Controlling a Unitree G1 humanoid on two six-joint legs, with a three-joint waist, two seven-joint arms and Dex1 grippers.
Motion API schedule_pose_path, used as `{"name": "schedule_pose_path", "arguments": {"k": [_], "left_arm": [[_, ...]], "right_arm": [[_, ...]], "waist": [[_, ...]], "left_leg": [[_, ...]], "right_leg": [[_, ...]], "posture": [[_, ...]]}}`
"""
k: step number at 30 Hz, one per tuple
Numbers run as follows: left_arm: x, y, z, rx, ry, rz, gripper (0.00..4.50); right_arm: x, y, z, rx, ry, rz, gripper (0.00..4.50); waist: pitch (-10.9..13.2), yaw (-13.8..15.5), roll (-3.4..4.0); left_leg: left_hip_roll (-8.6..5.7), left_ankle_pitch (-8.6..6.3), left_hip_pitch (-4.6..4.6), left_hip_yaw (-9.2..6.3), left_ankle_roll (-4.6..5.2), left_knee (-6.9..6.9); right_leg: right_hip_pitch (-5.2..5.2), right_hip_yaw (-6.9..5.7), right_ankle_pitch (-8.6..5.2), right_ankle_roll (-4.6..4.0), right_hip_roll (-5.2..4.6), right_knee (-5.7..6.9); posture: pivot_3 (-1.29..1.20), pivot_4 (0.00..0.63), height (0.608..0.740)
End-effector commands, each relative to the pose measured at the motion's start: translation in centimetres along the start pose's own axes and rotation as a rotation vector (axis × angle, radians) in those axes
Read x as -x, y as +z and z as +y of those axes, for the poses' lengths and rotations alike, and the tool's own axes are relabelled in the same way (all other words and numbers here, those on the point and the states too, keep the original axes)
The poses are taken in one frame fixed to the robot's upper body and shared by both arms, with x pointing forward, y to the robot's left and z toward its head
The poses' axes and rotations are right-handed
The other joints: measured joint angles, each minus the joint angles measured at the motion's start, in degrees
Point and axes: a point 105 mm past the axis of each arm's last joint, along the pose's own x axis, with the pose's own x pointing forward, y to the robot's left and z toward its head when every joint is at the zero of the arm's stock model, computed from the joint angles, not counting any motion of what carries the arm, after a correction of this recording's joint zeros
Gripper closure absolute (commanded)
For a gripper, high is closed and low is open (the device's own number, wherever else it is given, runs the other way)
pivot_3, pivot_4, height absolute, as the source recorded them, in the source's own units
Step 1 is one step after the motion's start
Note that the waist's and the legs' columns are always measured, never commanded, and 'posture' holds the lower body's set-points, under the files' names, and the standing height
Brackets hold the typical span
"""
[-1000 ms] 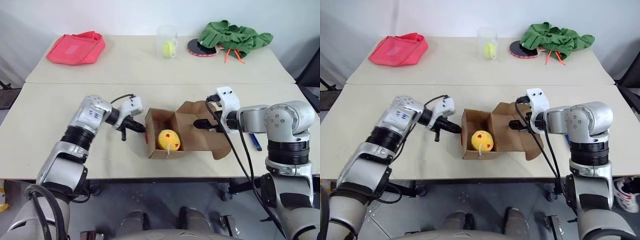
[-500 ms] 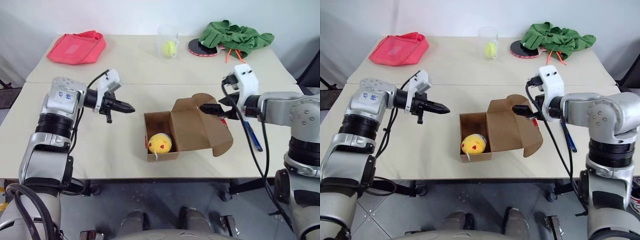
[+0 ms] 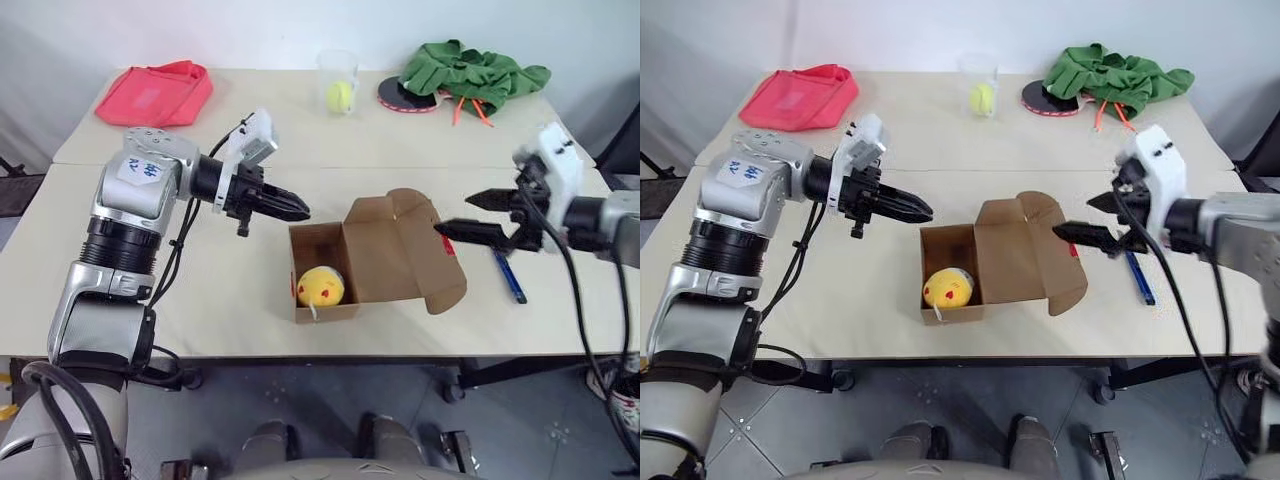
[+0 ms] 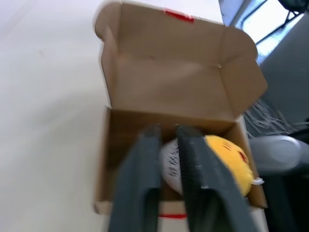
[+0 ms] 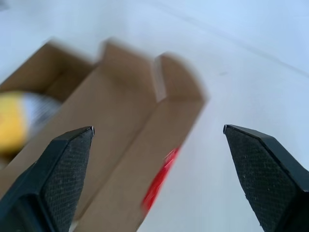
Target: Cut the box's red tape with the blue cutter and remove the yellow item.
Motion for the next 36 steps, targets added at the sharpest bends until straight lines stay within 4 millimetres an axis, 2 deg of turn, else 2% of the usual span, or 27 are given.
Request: {"name": "schedule_pose_path", "arguments": {"k": [1,5,10,14,18,23,36], "left_arm": [[0.0,1.6,-1.7,-0.065,-0.045,0.028,2.79],[-0.3,1.3,-2.9,-0.113,-0.103,0.118,1.57],[-1.8,0.3,-3.6,-0.229,-0.161,0.265,0.09],[-2.4,-0.3,-3.7,-0.309,-0.191,0.328,0.01],[-4.0,-0.8,-3.7,-0.377,-0.221,0.377,0.01],[-5.9,-1.4,-2.6,-0.405,-0.208,0.401,0.01],[-7.5,-3.6,-2.5,-0.419,-0.296,0.488,0.01]], "right_arm": [[2.0,2.1,3.3,0.144,0.138,-0.105,0.0],[2.1,0.6,4.6,0.204,0.203,-0.083,0.0],[1.8,-1.7,5.4,0.274,0.248,-0.096,0.0],[1.4,-2.6,5.5,0.298,0.242,-0.106,0.0],[0.9,-2.6,5.5,0.299,0.201,-0.155,0.0],[0.6,-2.7,5.9,0.293,0.163,-0.172,0.0],[0.6,-3.0,5.8,0.282,0.097,-0.167,0.0]], "waist": [[0.0,0.0,-0.05],[0.0,0.0,-0.06],[0.1,0.9,-0.09],[0.1,1.4,-0.11],[0.1,1.5,-0.12],[0.1,1.5,-0.14],[0.1,1.5,-0.15]], "left_leg": [[0.01,0.0,-0.01,0.01,0.0,0.0],[0.03,-0.01,0.05,0.01,-0.02,0.02],[0.01,-0.01,0.04,0.02,-0.01,0.11],[0.0,-0.01,0.05,0.06,0.0,0.17],[0.02,-0.01,0.07,0.02,0.0,0.18],[0.0,-0.02,0.06,0.01,0.01,0.22],[0.01,-0.04,0.05,-0.02,0.06,0.23]], "right_leg": [[0.0,0.0,0.0,0.0,0.0,-0.02],[0.04,0.01,0.0,0.0,0.02,0.0],[0.11,0.05,0.0,0.0,0.03,-0.07],[0.16,0.08,0.0,0.0,0.03,-0.17],[0.2,0.03,0.0,-0.01,0.03,-0.17],[0.22,0.03,0.0,-0.01,0.03,-0.18],[0.23,0.03,0.0,-0.01,0.03,-0.18]], "posture": [[0.0,0.15,0.74],[0.0,0.15,0.74],[0.0,0.15,0.74],[0.0,0.15,0.74],[0.0,0.15,0.74],[0.0,0.15,0.74],[0.0,0.15,0.74]]}}
